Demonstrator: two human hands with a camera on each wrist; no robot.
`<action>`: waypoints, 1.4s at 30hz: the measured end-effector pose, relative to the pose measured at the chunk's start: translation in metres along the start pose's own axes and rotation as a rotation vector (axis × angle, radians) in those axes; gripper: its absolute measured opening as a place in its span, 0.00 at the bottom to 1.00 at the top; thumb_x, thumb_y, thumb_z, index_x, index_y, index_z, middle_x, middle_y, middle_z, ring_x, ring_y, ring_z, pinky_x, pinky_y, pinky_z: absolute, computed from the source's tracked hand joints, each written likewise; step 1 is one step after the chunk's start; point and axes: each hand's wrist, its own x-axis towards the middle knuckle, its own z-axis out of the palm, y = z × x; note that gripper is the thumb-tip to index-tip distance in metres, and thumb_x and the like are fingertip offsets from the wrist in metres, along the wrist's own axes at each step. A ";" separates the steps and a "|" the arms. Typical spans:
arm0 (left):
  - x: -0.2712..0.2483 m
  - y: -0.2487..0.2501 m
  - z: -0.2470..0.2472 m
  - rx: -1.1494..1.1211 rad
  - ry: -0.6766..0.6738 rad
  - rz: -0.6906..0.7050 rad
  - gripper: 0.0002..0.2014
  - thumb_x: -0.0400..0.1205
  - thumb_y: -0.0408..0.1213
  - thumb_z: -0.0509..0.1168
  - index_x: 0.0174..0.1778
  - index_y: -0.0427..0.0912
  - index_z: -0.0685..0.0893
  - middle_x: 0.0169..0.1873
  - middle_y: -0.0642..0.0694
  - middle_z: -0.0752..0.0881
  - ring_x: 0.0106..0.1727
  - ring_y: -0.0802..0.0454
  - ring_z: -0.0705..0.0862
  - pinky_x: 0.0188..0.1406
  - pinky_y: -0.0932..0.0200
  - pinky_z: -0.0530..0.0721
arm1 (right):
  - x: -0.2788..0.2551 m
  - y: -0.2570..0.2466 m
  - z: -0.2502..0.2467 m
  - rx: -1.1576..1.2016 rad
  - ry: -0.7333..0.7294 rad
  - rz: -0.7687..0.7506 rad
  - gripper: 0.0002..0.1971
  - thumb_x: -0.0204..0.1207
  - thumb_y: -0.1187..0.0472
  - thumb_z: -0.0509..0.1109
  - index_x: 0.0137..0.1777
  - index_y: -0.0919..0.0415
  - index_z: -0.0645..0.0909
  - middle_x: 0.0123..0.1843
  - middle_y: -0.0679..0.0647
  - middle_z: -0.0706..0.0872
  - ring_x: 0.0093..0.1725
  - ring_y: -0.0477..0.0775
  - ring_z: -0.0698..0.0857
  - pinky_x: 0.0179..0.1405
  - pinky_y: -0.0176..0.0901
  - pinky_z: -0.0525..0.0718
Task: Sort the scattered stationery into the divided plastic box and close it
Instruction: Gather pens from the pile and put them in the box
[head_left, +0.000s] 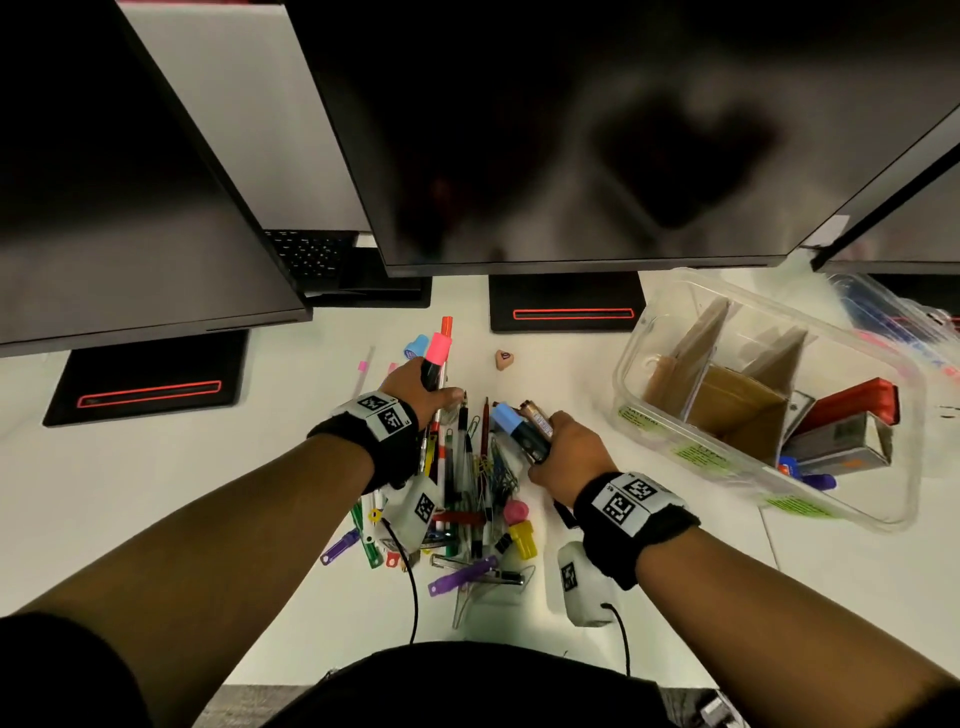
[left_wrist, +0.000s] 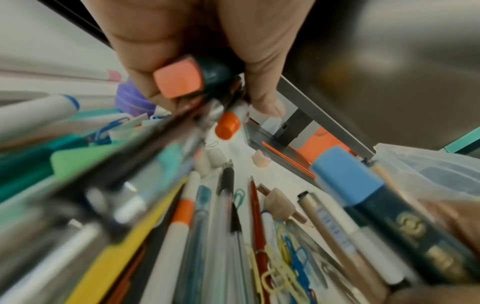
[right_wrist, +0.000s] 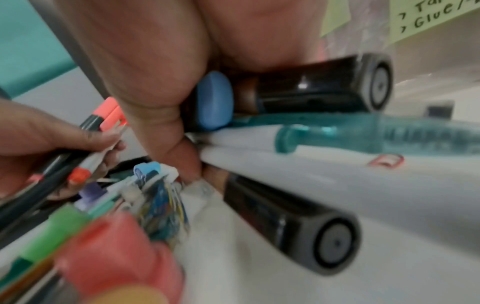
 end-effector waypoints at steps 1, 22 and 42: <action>-0.001 0.001 -0.002 -0.030 -0.004 -0.002 0.14 0.78 0.45 0.68 0.46 0.40 0.73 0.35 0.49 0.80 0.41 0.46 0.79 0.45 0.56 0.74 | 0.000 -0.002 -0.005 0.034 0.021 0.001 0.20 0.67 0.63 0.74 0.57 0.64 0.74 0.51 0.62 0.86 0.49 0.62 0.84 0.40 0.41 0.75; -0.030 0.079 -0.008 -0.198 -0.122 0.131 0.11 0.81 0.41 0.66 0.56 0.44 0.77 0.37 0.49 0.84 0.32 0.56 0.83 0.27 0.66 0.79 | 0.036 0.026 -0.171 0.908 0.586 0.311 0.19 0.65 0.66 0.75 0.57 0.68 0.81 0.49 0.61 0.87 0.42 0.62 0.86 0.45 0.47 0.87; -0.050 0.136 0.005 -0.296 -0.183 0.188 0.15 0.81 0.39 0.66 0.62 0.43 0.75 0.40 0.43 0.85 0.32 0.56 0.83 0.25 0.67 0.81 | 0.028 0.038 -0.153 0.363 0.201 0.253 0.10 0.70 0.64 0.70 0.30 0.59 0.75 0.35 0.57 0.80 0.45 0.57 0.79 0.49 0.45 0.82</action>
